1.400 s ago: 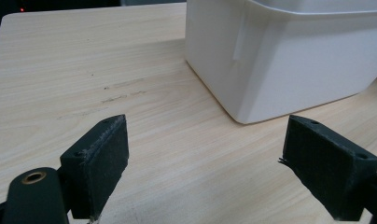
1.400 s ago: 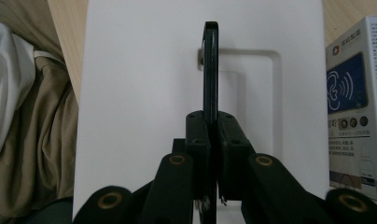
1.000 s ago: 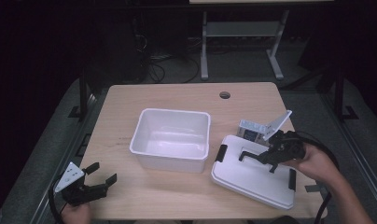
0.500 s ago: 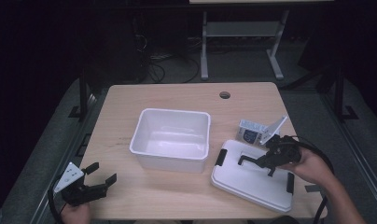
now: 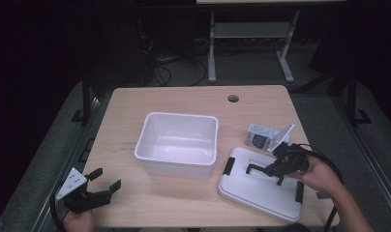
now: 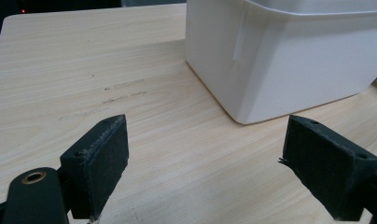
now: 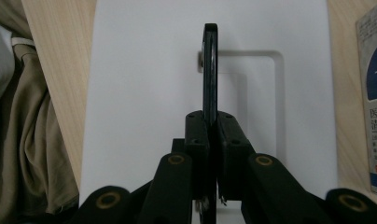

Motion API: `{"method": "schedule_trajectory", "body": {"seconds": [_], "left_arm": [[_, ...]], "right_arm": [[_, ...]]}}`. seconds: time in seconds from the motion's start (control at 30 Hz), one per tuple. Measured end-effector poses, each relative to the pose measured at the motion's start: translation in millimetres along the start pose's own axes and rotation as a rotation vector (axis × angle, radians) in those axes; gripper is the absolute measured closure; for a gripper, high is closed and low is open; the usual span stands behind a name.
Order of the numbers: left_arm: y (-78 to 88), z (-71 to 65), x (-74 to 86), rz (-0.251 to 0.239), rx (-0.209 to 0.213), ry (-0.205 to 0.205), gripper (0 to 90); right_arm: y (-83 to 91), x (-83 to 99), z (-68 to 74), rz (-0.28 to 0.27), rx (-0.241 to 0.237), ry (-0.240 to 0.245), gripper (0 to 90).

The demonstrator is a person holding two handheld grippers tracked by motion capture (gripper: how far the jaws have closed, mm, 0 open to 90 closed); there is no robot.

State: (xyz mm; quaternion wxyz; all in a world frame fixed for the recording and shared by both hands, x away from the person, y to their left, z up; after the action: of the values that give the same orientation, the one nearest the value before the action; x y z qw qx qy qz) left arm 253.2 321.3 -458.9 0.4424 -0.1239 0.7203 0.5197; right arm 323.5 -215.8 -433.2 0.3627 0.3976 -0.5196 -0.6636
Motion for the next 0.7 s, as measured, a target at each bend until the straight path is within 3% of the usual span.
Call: {"method": "schedule_trajectory", "body": {"seconds": [0.7], "left_arm": [[0.1, -0.6, -0.2, 0.0, -0.001, -0.001, 13.5]], "right_arm": [[-1.6, 1.5, 0.1, -0.016, -0.014, -0.009, 82.2]]}}
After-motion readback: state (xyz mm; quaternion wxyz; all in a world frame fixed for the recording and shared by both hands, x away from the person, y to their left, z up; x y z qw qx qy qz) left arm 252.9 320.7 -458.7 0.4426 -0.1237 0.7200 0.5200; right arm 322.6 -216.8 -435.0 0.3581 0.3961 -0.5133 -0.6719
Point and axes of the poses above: each handheld gripper's, and its own axes: y roughly backward along the jaws, x roughly out of its underside, z roughly to its left, the point moved 5 cm from there along -y, roughly forward along the jaws, and after that the axes turned 15 degrees about z, right-handed, at the moved point
